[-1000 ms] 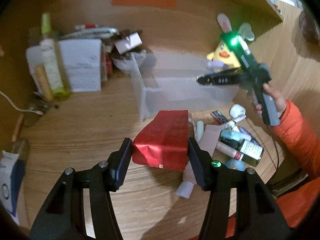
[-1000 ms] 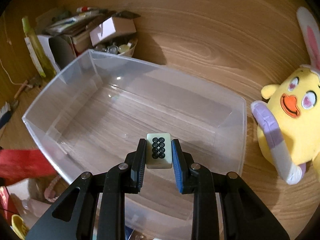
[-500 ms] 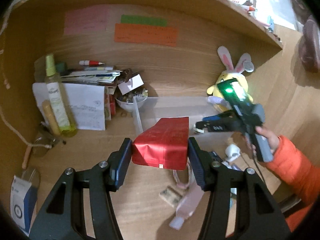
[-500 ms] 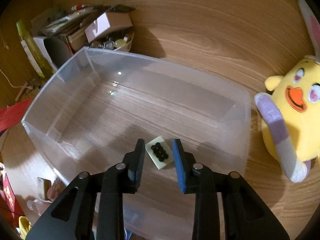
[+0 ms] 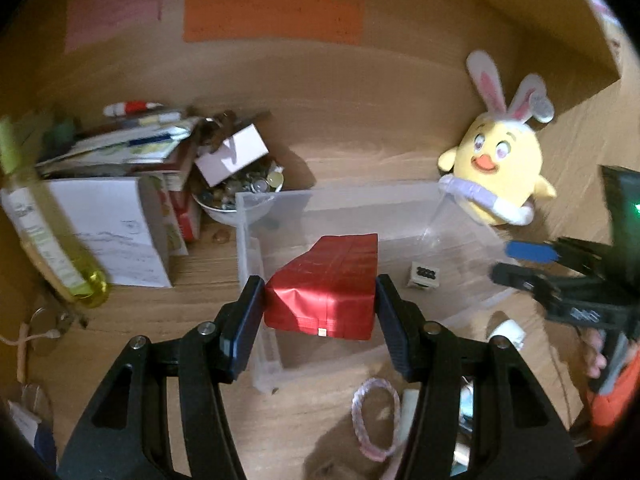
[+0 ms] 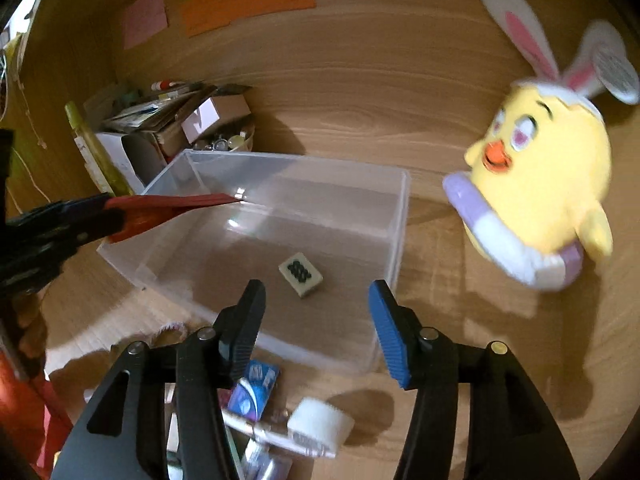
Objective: Organize objects
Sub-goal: 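Lower the red foil pouch into the clear bin and open the left tool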
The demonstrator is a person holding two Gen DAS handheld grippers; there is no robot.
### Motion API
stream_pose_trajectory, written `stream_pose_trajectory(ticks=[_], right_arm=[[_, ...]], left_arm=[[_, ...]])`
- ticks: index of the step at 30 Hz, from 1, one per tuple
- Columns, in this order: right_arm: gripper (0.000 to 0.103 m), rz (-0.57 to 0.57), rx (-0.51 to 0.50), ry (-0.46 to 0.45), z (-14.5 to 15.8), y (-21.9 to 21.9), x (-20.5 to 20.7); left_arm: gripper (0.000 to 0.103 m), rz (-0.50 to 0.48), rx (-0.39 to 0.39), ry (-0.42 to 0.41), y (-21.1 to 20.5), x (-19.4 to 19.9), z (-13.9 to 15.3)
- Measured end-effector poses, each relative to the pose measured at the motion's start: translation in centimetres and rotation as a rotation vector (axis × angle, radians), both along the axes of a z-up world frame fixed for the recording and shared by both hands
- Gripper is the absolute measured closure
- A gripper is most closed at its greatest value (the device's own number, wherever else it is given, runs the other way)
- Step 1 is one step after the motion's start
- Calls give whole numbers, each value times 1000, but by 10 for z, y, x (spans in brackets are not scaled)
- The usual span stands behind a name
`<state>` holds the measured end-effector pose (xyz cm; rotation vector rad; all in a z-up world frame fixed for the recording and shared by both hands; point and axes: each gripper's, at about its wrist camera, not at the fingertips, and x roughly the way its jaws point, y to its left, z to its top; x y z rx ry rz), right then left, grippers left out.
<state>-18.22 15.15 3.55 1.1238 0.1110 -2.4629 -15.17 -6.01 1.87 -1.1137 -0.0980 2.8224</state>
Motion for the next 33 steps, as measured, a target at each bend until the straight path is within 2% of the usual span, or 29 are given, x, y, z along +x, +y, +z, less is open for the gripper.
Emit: stream_pose_trajectory(ticks=[7, 11, 18, 23, 26, 33], right_arm=[[51, -25, 25, 43, -1, 7, 35], [51, -42, 17, 18, -8, 13, 47], [51, -59, 25, -68, -37, 14, 46], [52, -74, -16, -114, -50, 16, 45], [63, -82, -17, -114, -53, 18, 46], [65, -121, -42, -69, -45, 32, 49]], left_arm=[[48, -15, -8, -60, 5, -28, -21], [47, -32, -5, -73, 7, -30, -26], [47, -67, -51, -33, 12, -9, -18], [45, -77, -69, -29, 12, -1, -13], [45, -78, -64, -40, 9, 2, -12], [36, -69, -58, -35, 6, 32, -10]])
